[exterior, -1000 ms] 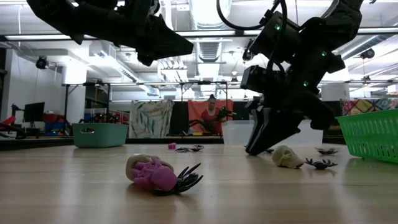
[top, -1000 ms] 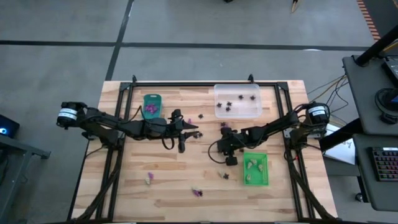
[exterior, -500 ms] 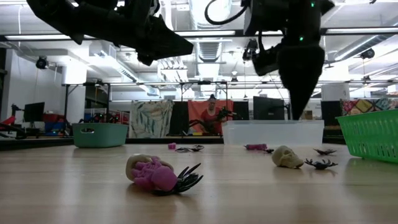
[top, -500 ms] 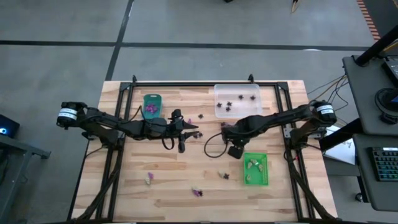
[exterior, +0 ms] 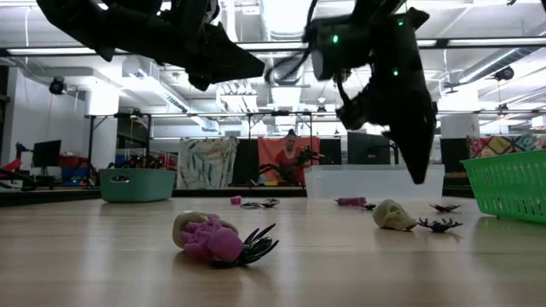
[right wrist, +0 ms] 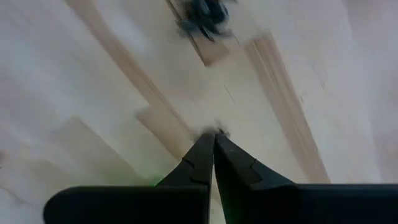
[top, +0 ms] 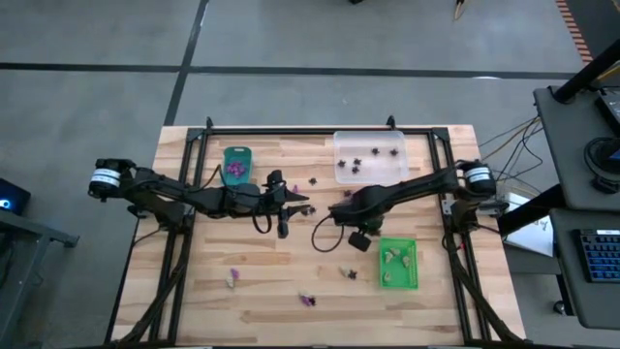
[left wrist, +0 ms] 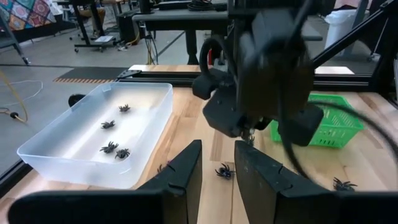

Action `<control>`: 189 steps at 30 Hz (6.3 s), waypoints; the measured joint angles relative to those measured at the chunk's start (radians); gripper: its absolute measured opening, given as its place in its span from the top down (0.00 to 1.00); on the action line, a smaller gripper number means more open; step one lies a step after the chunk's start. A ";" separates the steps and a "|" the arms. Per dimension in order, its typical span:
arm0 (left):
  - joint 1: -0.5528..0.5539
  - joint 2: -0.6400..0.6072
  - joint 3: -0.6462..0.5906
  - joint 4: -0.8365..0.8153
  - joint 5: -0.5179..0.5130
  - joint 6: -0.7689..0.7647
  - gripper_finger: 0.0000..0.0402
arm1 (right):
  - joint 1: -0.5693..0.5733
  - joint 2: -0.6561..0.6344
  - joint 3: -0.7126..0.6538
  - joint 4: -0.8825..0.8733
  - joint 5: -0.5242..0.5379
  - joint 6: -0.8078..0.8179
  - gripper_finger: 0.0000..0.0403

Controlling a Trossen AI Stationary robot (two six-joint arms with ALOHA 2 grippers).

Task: Sort Halloween decoration
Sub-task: Put the black spider toy into the white bin

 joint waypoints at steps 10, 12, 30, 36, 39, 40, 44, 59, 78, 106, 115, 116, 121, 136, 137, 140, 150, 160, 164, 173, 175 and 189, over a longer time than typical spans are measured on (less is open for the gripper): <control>0.000 0.000 0.000 0.000 0.000 0.023 0.81 | 0.012 0.101 0.061 -0.087 -0.019 -0.022 0.98; 0.000 0.000 0.000 -0.001 0.000 0.026 0.81 | 0.012 0.100 0.056 -0.088 -0.019 -0.023 0.98; 0.000 0.000 0.000 -0.002 0.000 0.026 0.81 | 0.011 0.101 0.015 -0.054 -0.018 -0.023 0.98; 0.000 0.000 0.000 -0.002 0.000 0.025 0.81 | 0.011 0.099 -0.015 0.003 -0.018 -0.023 0.98; 0.000 0.000 0.000 -0.002 0.000 0.025 0.81 | 0.011 0.099 -0.011 0.031 -0.018 -0.030 0.98; 0.000 0.000 0.000 -0.002 0.000 0.025 0.81 | 0.011 0.099 -0.006 0.043 -0.017 -0.038 0.98; 0.000 0.000 0.000 -0.002 0.000 0.025 0.81 | 0.011 0.099 0.023 0.105 -0.016 -0.071 0.98; 0.000 0.000 0.000 -0.036 0.000 -0.002 0.81 | 0.022 0.027 0.109 0.286 0.011 -0.287 0.98; -0.014 0.045 0.000 -0.014 0.008 -0.058 0.81 | 0.064 -0.297 -0.551 1.081 0.011 -0.647 0.98; -0.013 0.044 0.000 -0.003 0.000 -0.028 0.81 | 0.058 -0.274 -0.524 1.023 0.088 -0.548 0.55; -0.013 0.045 0.000 -0.005 0.000 -0.017 0.81 | 0.068 -0.257 -0.525 1.030 0.087 -0.547 0.44; -0.013 0.045 0.000 -0.005 0.000 -0.016 0.81 | 0.069 -0.245 -0.525 1.029 0.087 -0.547 0.44; -0.013 0.045 0.000 -0.006 0.000 -0.016 0.81 | 0.070 -0.175 -0.524 1.041 0.087 -0.539 0.46; -0.013 0.045 0.000 -0.006 -0.001 -0.015 0.81 | 0.071 -0.148 -0.523 1.043 0.084 -0.549 0.69; -0.013 0.045 0.000 -0.006 -0.001 -0.015 0.81 | 0.071 -0.150 -0.523 1.043 0.081 -0.554 0.71; -0.013 0.045 0.000 -0.006 -0.001 -0.015 0.81 | 0.071 -0.156 -0.524 1.042 0.080 -0.557 0.76; -0.013 0.045 0.000 -0.005 -0.001 -0.015 0.81 | 0.070 -0.175 -0.526 1.038 0.088 -0.558 0.82; -0.013 0.045 0.000 -0.006 -0.001 -0.015 0.81 | 0.070 -0.176 -0.526 1.039 0.089 -0.546 0.82; -0.013 0.045 0.000 -0.006 -0.001 -0.015 0.81 | 0.070 -0.176 -0.526 1.041 0.089 -0.546 0.83; -0.013 0.045 0.000 -0.006 -0.001 -0.015 0.81 | 0.069 -0.181 -0.527 1.073 0.089 -0.544 0.87; -0.013 0.045 0.000 -0.005 -0.001 -0.015 0.81 | 0.069 -0.183 -0.524 1.077 0.088 -0.536 0.89; -0.013 0.045 0.000 -0.006 -0.001 -0.015 0.81 | 0.067 -0.188 -0.409 1.017 0.087 -0.485 0.98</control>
